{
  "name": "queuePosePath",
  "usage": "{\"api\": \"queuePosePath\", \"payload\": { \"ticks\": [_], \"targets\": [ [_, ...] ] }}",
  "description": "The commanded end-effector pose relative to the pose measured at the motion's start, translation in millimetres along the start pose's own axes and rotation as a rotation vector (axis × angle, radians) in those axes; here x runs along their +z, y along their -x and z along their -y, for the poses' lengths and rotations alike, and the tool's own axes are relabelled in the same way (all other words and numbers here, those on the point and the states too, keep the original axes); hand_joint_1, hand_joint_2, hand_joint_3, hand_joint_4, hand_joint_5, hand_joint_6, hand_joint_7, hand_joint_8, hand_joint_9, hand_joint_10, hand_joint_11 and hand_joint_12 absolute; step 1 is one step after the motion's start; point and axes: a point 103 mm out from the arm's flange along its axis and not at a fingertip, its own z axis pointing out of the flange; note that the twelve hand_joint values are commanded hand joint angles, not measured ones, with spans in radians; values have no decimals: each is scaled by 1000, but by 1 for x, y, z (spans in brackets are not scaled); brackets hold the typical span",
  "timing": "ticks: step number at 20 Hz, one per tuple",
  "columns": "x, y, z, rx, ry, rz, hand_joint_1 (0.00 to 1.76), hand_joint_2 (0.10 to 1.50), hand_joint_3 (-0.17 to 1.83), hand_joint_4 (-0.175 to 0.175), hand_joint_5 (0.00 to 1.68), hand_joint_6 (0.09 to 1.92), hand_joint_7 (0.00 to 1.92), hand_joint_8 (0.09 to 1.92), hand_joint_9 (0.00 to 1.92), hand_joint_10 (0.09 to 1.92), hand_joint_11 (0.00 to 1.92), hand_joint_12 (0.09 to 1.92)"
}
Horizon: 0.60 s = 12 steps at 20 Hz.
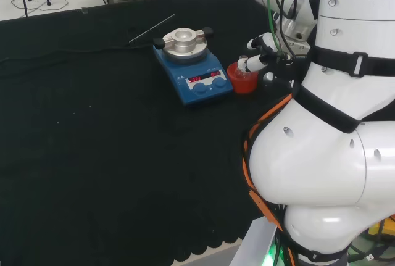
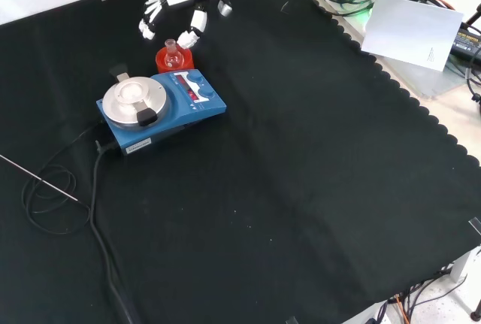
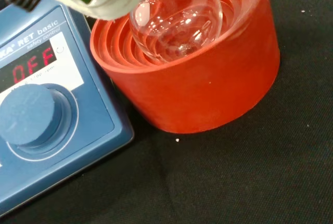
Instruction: Pick up the round-bottom flask.
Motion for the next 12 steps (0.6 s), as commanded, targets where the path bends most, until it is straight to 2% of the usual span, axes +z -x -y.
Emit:
{"api": "queuePosePath", "payload": {
  "ticks": [1, 12],
  "targets": [
    [4, -2, -1, -11, 8, 15, 880, 592, 680, -40, 680, 87, 247, 616, 415, 688, 4, 1399],
    [12, -4, -8, -13, 22, 35, 949, 569, 690, -41, 728, 122, 265, 614, 439, 676, 32, 1389]
  ]
}}
